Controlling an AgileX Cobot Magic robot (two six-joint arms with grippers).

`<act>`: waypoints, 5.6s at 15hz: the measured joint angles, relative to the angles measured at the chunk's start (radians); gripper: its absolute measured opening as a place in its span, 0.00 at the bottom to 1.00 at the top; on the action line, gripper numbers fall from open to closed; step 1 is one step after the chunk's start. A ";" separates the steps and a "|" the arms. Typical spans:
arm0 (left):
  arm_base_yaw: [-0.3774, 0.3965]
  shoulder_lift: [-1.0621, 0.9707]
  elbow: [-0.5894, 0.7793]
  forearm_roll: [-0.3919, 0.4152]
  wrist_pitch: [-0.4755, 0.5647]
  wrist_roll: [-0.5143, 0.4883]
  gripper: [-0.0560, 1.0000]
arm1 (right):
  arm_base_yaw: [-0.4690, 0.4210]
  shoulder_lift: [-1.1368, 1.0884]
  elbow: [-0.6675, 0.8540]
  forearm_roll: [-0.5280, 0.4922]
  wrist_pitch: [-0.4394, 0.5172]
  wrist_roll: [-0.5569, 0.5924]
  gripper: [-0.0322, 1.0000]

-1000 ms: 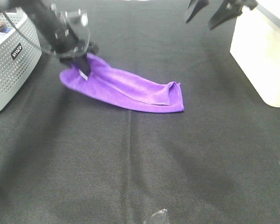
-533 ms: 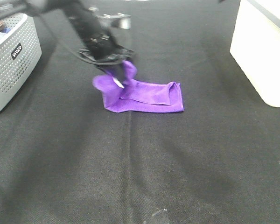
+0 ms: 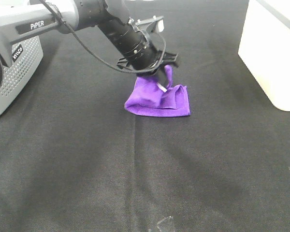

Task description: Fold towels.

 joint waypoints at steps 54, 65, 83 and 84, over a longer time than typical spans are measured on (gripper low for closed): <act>0.567 -1.663 1.081 0.462 0.264 -0.050 0.71 | 0.000 -1.398 1.130 -0.308 0.001 0.110 0.78; 0.544 -2.508 1.562 0.520 0.271 -0.125 0.78 | 0.000 -1.944 1.512 -0.367 0.007 0.090 0.82; 0.544 -2.518 1.747 0.437 0.130 -0.172 0.78 | 0.000 -1.944 1.663 -0.367 -0.106 0.082 0.82; 0.544 -2.518 1.747 0.437 0.130 -0.172 0.78 | 0.000 -1.944 1.663 -0.367 -0.106 0.082 0.82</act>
